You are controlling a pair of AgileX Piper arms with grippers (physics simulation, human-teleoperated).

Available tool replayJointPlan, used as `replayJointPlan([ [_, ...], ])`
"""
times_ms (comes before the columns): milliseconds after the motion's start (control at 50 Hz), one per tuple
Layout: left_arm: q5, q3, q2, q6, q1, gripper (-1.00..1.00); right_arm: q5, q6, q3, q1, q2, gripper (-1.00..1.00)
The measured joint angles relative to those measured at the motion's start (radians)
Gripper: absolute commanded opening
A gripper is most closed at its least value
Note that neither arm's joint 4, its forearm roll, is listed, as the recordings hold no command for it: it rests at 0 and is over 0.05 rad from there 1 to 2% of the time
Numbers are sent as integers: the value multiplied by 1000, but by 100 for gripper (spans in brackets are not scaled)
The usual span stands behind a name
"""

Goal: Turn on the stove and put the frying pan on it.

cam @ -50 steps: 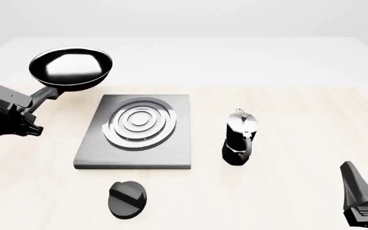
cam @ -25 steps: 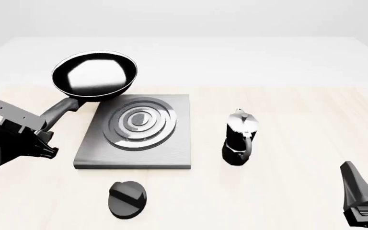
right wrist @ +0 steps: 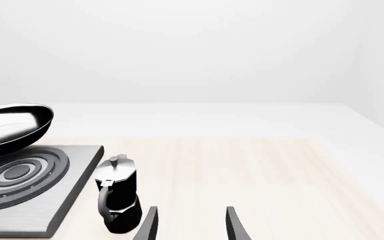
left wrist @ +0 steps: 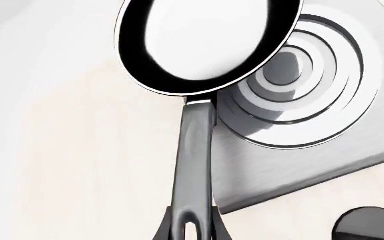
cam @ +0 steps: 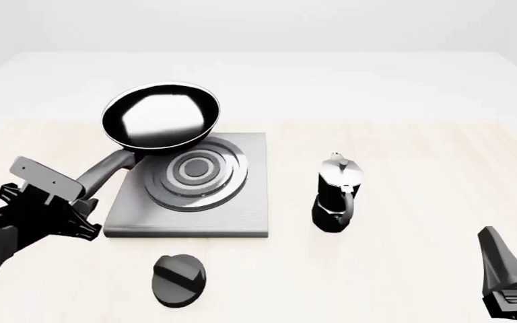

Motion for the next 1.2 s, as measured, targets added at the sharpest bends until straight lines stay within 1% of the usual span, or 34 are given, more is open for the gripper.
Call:
replayJointPlan([
  [460, -17, 40, -3, -26, -65, -100, 0, 0, 0, 0, 0, 100],
  [940, -55, 114, -2, -57, -110, -100, 0, 0, 0, 0, 0, 100],
  [1200, -92, 129, 19, -67, -126, -100, 0, 0, 0, 0, 0, 100],
])
